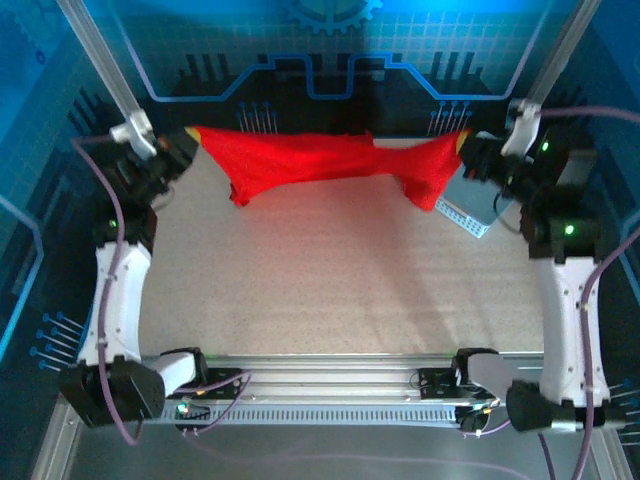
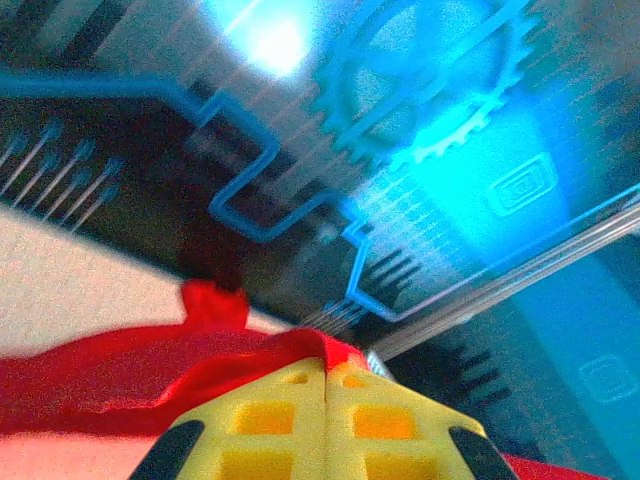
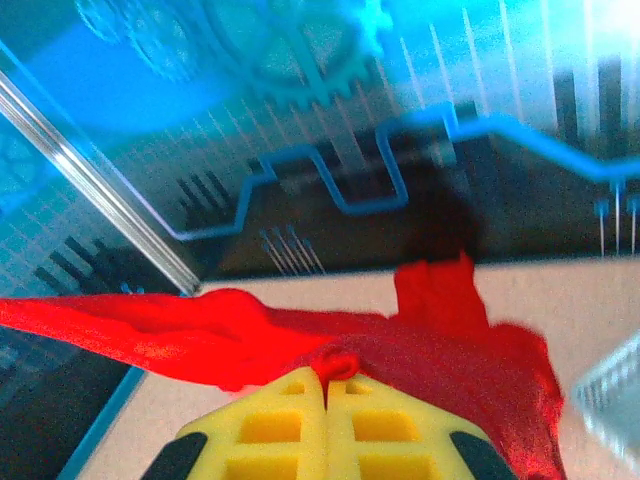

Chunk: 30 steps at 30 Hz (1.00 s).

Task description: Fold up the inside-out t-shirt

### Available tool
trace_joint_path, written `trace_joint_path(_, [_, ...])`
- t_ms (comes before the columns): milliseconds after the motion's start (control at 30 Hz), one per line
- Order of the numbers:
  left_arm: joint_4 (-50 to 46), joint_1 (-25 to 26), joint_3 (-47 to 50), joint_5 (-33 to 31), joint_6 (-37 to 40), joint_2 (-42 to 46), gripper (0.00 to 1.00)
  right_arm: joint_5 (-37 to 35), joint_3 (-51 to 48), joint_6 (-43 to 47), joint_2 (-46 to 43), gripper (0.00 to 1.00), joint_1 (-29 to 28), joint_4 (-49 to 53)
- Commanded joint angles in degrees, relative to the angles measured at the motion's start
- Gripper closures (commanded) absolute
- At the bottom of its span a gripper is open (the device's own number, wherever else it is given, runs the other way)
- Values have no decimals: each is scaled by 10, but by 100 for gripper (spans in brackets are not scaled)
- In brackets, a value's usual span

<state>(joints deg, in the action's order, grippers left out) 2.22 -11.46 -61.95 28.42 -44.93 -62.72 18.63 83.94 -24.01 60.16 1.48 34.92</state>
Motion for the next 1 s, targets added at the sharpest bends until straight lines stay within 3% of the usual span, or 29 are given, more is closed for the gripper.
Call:
trace_joint_path(0, [52, 6, 124, 24, -31, 105, 100, -12, -119, -17, -71, 100, -13, 13])
trace_joint_path(133, [-80, 13, 248, 16, -11, 252, 100, -42, -214, -9, -138, 100, -14, 119])
trace_joint_path(333, [-289, 15, 338, 10, -40, 455, 100, -118, -284, -45, -196, 100, -10, 262])
trace_joint_path(500, [-350, 29, 394, 24, -65, 459, 100, -170, -298, -107, -254, 100, -6, 331])
trace_joint_path(600, [-398, 30, 399, -9, -66, 463, 100, -196, -297, -142, -266, 100, -4, 363])
trace_joint_path(800, [-498, 30, 380, -104, -89, 470, 100, -179, -367, -192, -297, 100, -4, 359])
trace_joint_path(967, [-498, 30, 420, -94, -118, 464, 100, -209, -383, -211, -311, 100, -4, 367])
